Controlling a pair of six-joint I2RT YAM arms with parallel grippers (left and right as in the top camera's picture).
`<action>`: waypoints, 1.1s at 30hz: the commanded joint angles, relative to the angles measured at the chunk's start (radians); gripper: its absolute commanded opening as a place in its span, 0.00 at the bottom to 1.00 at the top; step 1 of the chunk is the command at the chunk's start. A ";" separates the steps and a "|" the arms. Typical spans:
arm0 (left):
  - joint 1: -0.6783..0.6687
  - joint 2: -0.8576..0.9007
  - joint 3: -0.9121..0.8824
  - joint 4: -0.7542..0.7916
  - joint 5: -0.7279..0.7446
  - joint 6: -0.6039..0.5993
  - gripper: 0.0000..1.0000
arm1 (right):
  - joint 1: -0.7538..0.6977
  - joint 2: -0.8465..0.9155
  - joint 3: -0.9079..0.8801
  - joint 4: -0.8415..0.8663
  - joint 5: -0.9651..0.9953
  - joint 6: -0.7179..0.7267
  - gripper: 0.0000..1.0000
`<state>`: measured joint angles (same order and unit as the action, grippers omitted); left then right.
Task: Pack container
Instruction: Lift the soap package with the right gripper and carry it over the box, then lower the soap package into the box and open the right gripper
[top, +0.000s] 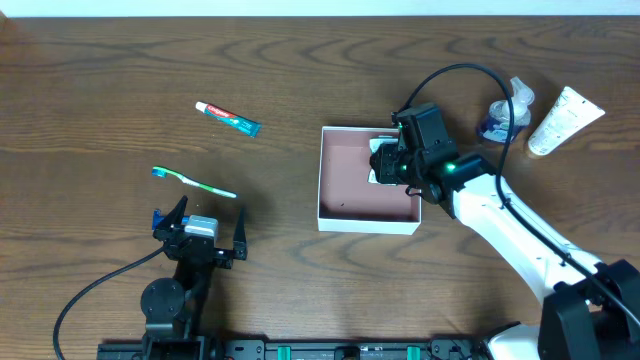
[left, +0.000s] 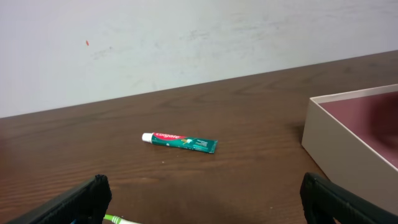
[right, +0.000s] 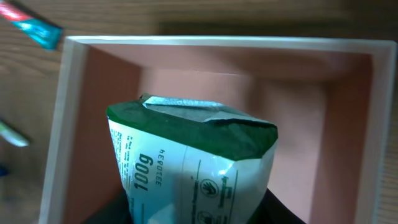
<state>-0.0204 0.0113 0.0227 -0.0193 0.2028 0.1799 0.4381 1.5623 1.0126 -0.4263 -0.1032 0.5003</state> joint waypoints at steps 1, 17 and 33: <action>0.005 -0.005 -0.019 -0.032 0.011 -0.008 0.98 | 0.009 0.024 0.018 0.000 0.075 0.008 0.22; 0.005 -0.005 -0.019 -0.032 0.011 -0.008 0.98 | 0.008 0.104 0.018 0.040 0.206 -0.046 0.24; 0.005 -0.005 -0.019 -0.032 0.011 -0.008 0.98 | 0.008 0.135 0.018 0.053 0.257 -0.046 0.36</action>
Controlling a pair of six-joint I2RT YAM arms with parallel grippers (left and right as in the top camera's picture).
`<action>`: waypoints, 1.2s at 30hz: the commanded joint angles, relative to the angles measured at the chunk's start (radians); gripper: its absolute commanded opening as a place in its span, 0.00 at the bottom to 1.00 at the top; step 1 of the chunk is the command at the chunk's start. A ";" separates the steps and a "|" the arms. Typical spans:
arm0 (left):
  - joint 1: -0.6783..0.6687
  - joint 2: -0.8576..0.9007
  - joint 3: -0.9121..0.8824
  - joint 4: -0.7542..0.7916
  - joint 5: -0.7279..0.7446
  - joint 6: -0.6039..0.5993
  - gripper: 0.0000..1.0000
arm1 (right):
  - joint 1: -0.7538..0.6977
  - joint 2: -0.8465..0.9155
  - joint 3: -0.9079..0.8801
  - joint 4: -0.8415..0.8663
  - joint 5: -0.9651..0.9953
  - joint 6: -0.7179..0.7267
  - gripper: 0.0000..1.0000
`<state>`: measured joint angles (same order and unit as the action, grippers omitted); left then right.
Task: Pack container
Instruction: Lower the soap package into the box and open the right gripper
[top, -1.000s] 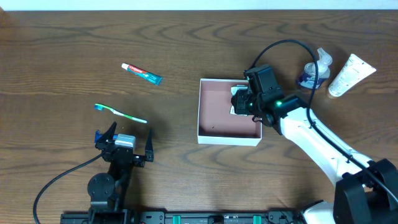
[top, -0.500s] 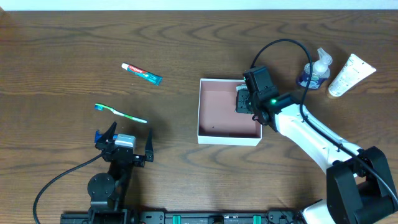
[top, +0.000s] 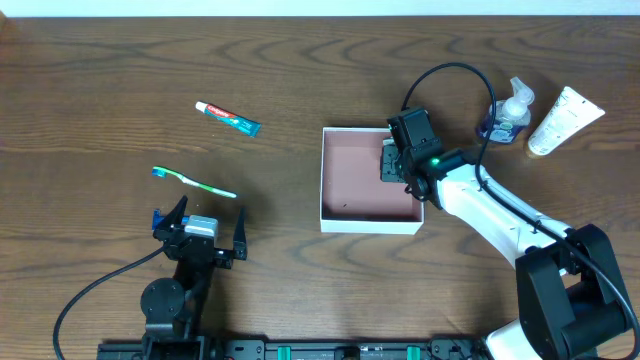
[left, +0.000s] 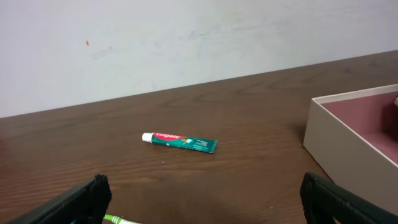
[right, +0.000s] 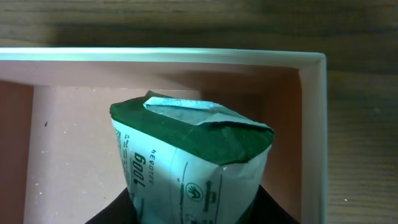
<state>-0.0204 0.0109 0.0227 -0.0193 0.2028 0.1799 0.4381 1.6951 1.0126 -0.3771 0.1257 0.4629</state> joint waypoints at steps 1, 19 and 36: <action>0.005 -0.005 -0.019 -0.032 0.011 -0.008 0.98 | 0.008 0.002 0.018 0.003 0.029 -0.008 0.37; 0.005 -0.005 -0.019 -0.032 0.011 -0.008 0.98 | 0.008 0.002 0.018 0.014 0.001 -0.034 0.55; 0.005 -0.005 -0.019 -0.032 0.011 -0.008 0.98 | 0.009 -0.038 0.108 -0.083 -0.135 -0.106 0.57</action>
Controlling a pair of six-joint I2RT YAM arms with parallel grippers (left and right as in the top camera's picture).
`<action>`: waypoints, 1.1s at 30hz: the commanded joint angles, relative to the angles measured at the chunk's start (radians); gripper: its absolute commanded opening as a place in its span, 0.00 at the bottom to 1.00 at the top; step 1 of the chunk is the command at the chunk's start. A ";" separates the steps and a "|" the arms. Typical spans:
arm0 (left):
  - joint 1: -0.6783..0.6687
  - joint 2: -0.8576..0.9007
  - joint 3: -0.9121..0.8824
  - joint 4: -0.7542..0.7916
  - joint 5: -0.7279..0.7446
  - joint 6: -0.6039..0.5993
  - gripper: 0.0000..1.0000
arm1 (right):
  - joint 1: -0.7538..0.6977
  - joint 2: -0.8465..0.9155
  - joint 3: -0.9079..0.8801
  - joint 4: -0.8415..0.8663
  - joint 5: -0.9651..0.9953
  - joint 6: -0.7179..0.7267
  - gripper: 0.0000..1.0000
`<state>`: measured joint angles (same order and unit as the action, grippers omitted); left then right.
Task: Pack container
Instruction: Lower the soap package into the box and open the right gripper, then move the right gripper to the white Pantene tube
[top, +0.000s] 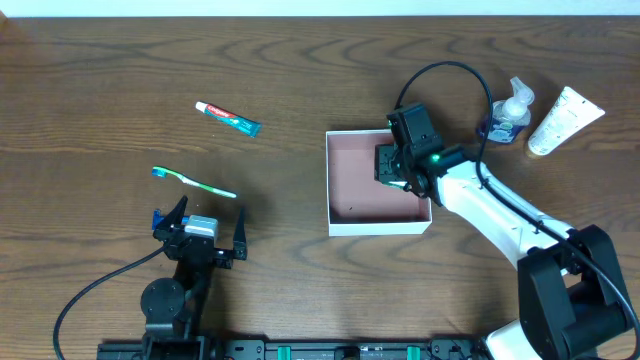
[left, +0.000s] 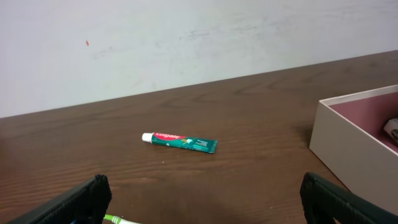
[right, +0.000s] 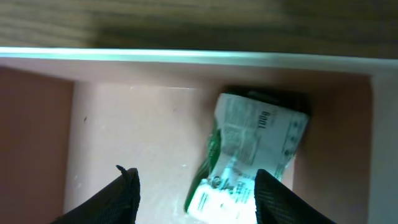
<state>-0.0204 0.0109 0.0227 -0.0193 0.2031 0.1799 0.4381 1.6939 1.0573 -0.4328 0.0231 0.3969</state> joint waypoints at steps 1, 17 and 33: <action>0.005 -0.005 -0.019 -0.032 0.010 -0.008 0.98 | 0.011 -0.052 0.087 -0.059 -0.032 -0.048 0.57; 0.005 -0.005 -0.019 -0.032 0.010 -0.008 0.98 | -0.155 -0.333 0.317 -0.437 0.104 -0.047 0.81; 0.005 -0.005 -0.019 -0.032 0.010 -0.008 0.98 | -0.482 -0.375 0.317 -0.402 0.138 -0.125 0.83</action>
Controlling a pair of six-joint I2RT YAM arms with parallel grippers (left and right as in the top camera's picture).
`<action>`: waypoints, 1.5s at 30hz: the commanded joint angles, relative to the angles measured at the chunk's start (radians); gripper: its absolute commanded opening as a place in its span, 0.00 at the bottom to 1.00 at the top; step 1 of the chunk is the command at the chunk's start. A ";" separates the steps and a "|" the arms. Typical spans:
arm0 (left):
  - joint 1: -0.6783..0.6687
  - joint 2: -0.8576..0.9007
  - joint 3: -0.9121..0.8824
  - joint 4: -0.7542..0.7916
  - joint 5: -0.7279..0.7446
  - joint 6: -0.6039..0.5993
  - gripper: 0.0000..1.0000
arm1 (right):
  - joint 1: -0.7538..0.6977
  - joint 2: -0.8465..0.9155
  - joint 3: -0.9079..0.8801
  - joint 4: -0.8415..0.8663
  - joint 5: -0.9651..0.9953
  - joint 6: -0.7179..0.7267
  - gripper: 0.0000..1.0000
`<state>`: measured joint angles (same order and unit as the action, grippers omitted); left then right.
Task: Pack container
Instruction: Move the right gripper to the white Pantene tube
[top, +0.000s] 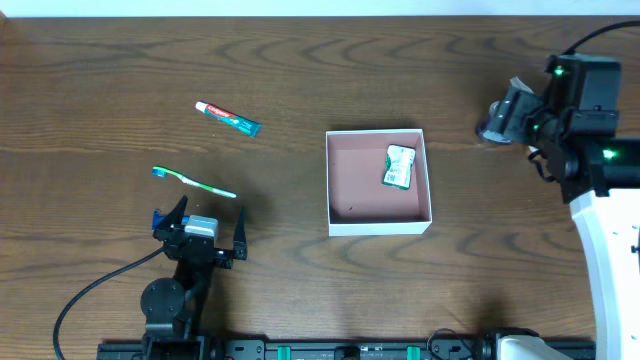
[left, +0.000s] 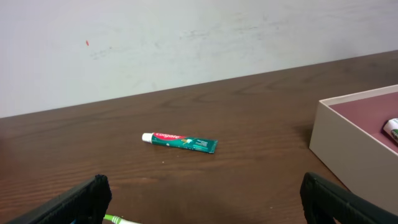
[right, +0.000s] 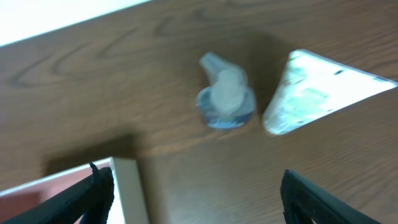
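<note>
A white box with a pink inside (top: 343, 182) stands mid-table, and a green-and-white packet (top: 398, 166) lies in its right part. My right gripper (right: 196, 199) hangs open and empty, right of the box's wall (right: 127, 186), facing a blue pump bottle (right: 224, 99) and a white tube (right: 314, 90). A toothpaste tube (top: 227, 118) and a toothbrush (top: 194, 181) lie at the left. My left gripper (left: 201, 202) rests open near the front edge, just short of the toothbrush, with the toothpaste (left: 180, 142) ahead.
The right arm (top: 600, 200) runs down the table's right side, its wrist covering most of the pump bottle from overhead. A black cable (top: 90, 290) trails from the left arm's base at the front left.
My right gripper was open low inside the box over the dropped packet. Now it is raised and off to the right, facing the pump bottle and white tube. The packet stays in the box.
My right gripper held the green-and-white packet over the box, then lower at the box's right side. Then it stood open with the packet lying in the box, which had shifted slightly right. Now the gripper is away by the bottle. The left arm never moved.
</note>
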<state>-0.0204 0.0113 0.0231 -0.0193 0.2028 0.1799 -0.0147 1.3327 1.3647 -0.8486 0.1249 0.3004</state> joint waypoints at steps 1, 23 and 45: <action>0.005 -0.005 -0.019 -0.032 0.011 -0.008 0.98 | -0.039 -0.012 0.010 0.021 0.046 -0.028 0.83; 0.005 -0.005 -0.019 -0.032 0.011 -0.008 0.98 | -0.255 0.022 0.010 0.109 -0.061 -0.071 0.81; 0.005 -0.005 -0.019 -0.032 0.011 -0.008 0.98 | -0.209 0.117 0.010 0.150 -0.183 -0.268 0.81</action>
<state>-0.0204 0.0113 0.0227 -0.0193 0.2028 0.1802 -0.2256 1.4532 1.3647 -0.7048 -0.0967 0.0387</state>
